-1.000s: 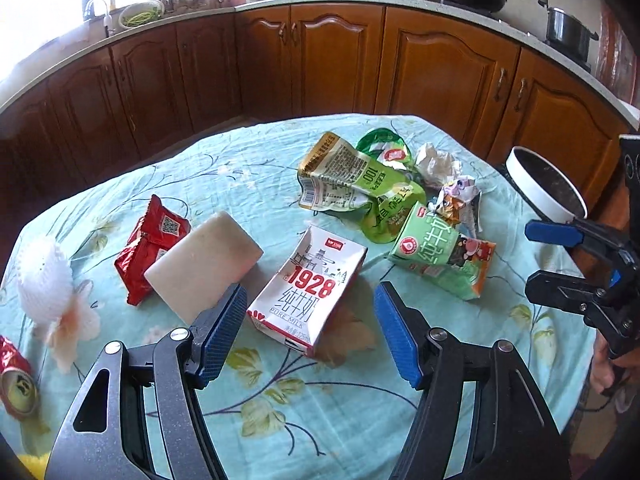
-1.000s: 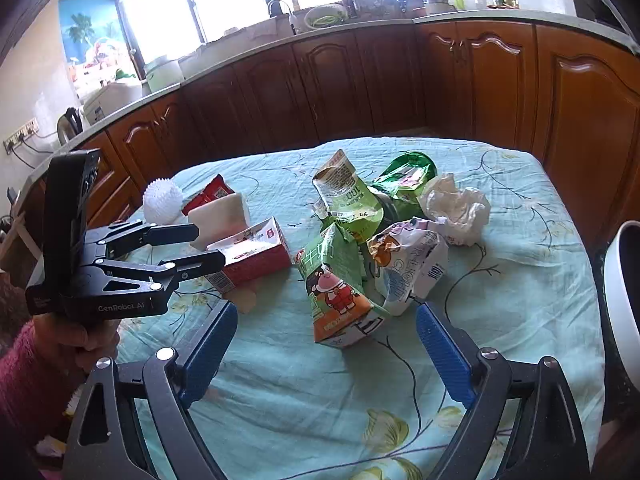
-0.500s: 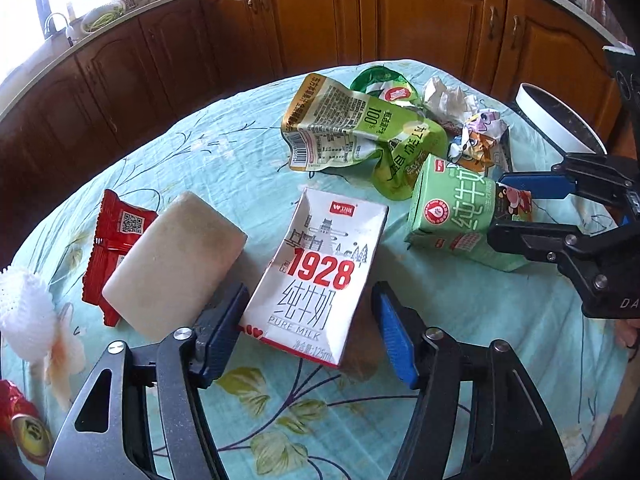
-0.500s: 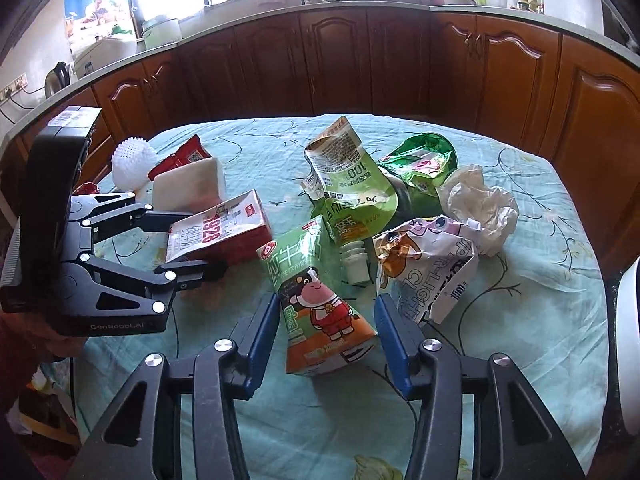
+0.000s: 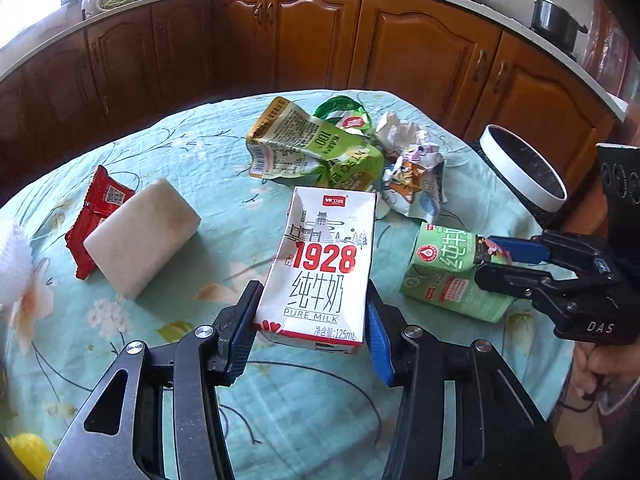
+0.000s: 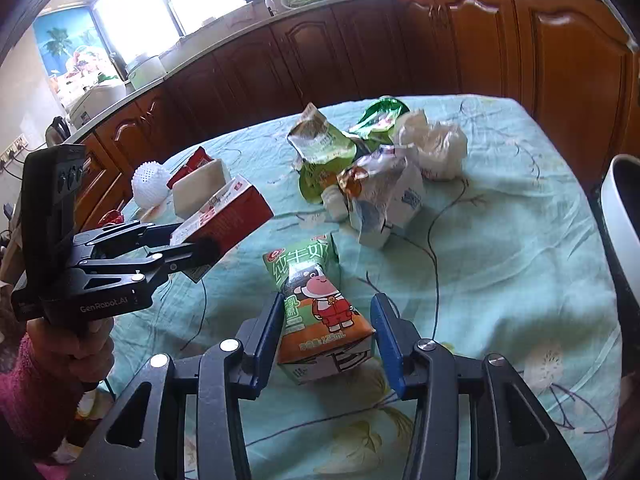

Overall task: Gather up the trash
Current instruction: 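Grasp the white milk carton with the left tool while the right tool grasps the green carton, then carry both cartons over the bin and open both tools to drop them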

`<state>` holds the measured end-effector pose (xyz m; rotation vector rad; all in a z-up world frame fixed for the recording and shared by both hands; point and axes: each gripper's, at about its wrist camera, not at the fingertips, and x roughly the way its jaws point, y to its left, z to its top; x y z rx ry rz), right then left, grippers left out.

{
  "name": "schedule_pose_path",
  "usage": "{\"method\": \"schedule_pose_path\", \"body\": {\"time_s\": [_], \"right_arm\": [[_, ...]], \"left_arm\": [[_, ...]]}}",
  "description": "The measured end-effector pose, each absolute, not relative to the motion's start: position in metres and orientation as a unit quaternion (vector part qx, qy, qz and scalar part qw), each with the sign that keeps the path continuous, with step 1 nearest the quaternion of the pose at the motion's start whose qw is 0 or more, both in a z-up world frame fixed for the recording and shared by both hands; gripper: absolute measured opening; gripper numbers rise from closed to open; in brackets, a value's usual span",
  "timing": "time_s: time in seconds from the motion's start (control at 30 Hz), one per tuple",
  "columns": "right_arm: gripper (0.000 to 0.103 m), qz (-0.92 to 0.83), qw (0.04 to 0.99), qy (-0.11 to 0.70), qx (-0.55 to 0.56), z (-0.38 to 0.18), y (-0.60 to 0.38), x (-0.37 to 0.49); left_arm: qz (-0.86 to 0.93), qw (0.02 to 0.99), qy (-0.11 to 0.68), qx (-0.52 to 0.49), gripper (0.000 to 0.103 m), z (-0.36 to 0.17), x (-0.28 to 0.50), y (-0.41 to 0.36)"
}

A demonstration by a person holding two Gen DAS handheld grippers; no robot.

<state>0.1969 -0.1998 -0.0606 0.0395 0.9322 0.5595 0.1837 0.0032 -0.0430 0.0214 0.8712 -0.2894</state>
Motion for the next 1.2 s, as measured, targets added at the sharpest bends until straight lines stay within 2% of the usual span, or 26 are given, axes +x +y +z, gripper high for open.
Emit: {"method": "schedule_pose_path", "body": {"time_s": [0.07, 0.33, 0.37, 0.47, 0.93, 1.2], "right_arm": [[0.052, 0.261, 0.855, 0.449, 0.006, -0.062, -0.199, 0.199], [0.052, 0.279, 0.855, 0.431, -0.079, -0.049, -0.167, 0.205], [0.049, 0.282, 0.85, 0.437, -0.086, -0.053, -0.164, 0.206], [0.03, 0.28, 0.847, 0.444, -0.091, -0.06, -0.164, 0.204], [0.031, 0.171, 0.903, 0.387, 0.071, -0.025, -0.295, 0.176], [0.031, 0.109, 0.922, 0.356, 0.109, -0.012, -0.356, 0.166]], "left_arm": [[-0.147, 0.896, 0.418, 0.008, 0.047, -0.041, 0.18, -0.003], [-0.136, 0.898, 0.418, 0.003, 0.047, -0.04, 0.18, -0.001], [-0.134, 0.898, 0.42, 0.0, 0.047, -0.041, 0.18, 0.001], [-0.133, 0.897, 0.421, -0.01, 0.047, -0.041, 0.178, 0.003], [-0.222, 0.891, 0.396, 0.006, 0.046, -0.019, 0.173, -0.085], [-0.258, 0.883, 0.392, 0.014, 0.046, -0.009, 0.185, -0.139]]}}
